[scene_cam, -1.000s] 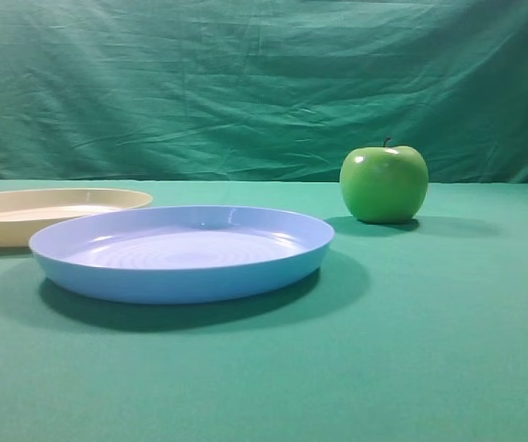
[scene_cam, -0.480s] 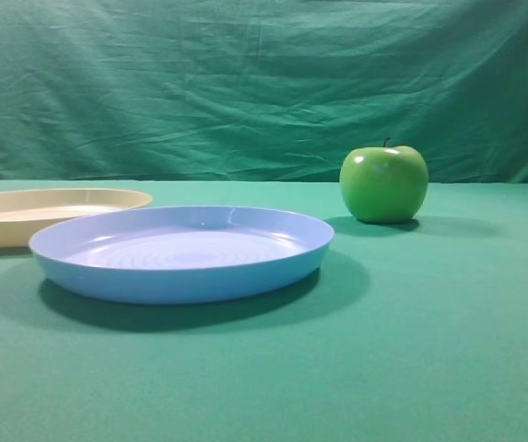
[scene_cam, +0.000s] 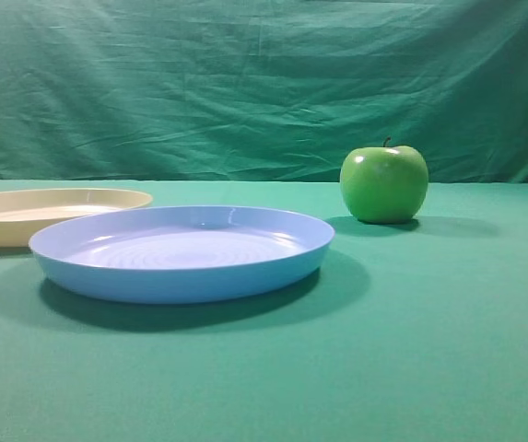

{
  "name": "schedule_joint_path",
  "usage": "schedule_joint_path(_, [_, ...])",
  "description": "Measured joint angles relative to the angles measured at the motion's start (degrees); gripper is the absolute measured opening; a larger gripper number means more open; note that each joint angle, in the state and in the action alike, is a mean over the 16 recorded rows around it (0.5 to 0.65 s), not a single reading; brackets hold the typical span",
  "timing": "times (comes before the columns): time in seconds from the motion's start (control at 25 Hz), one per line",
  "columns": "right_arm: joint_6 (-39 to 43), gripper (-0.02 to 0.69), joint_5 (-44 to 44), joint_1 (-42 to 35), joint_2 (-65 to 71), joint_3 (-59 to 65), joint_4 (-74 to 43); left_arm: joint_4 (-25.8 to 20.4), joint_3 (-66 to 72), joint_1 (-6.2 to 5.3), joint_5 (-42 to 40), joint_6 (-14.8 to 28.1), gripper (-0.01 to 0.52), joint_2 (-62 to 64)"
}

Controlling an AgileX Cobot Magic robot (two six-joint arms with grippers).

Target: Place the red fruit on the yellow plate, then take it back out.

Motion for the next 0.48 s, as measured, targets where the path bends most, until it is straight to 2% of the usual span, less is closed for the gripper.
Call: schedule_joint_path(0.48, [0.0,0.0,0.0,0.0,0.0,0.0,0.0,0.0,0.0,0.0,0.0,0.0,0.0,0.0])
